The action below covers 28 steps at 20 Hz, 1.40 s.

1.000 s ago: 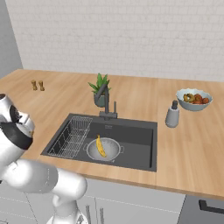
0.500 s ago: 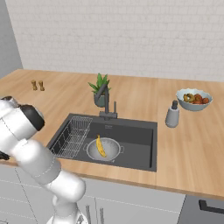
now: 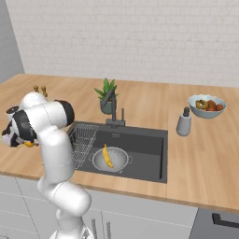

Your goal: Put the colander in the sink, put the banana, orange in the colander, and turn on the sink faucet and pour water over the colander.

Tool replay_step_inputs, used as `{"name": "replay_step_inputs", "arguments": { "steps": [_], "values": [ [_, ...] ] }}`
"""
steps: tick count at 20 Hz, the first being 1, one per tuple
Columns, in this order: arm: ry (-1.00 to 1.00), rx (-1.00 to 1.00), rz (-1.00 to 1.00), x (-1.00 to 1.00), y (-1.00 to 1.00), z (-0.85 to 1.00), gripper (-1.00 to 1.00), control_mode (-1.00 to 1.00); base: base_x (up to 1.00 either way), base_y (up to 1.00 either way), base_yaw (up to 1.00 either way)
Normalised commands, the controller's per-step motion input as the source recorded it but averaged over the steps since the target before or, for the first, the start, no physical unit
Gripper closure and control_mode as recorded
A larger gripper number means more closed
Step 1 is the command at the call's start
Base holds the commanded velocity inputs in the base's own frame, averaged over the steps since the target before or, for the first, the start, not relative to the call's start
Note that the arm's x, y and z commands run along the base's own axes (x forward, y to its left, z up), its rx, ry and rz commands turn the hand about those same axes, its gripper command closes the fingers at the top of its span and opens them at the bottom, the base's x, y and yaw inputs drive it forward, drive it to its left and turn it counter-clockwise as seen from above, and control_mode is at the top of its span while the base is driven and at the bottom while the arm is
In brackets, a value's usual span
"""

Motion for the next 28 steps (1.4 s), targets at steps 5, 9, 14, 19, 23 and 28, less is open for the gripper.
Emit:
{"name": "replay_step_inputs", "arguments": {
  "steps": [5, 9, 14, 19, 23, 28],
  "values": [
    [0.03, 0.00, -0.01, 0.25, 0.18, -0.18, -1.00, -1.00, 0.00, 0.00, 0.00],
    [0.04, 0.00, -0.04, 0.12, 0.07, -0.24, 1.00, -1.00, 0.00, 0.00, 0.00],
    [0.02, 0.00, -0.07, 0.01, -0.04, -0.08, 1.00, -1.00, 0.00, 0.00, 0.00],
    [0.00, 0.00, -0.08, -0.03, -0.49, 0.09, 1.00, -1.00, 0.00, 0.00, 0.00],
    [-0.02, 0.05, -0.02, -0.22, -0.89, 0.77, 1.00, -1.00, 0.00, 0.00, 0.00],
    [-0.09, 0.20, 0.00, -0.52, -1.00, 1.00, 1.00, -1.00, 0.00, 0.00, 0.00]
  ]
}}
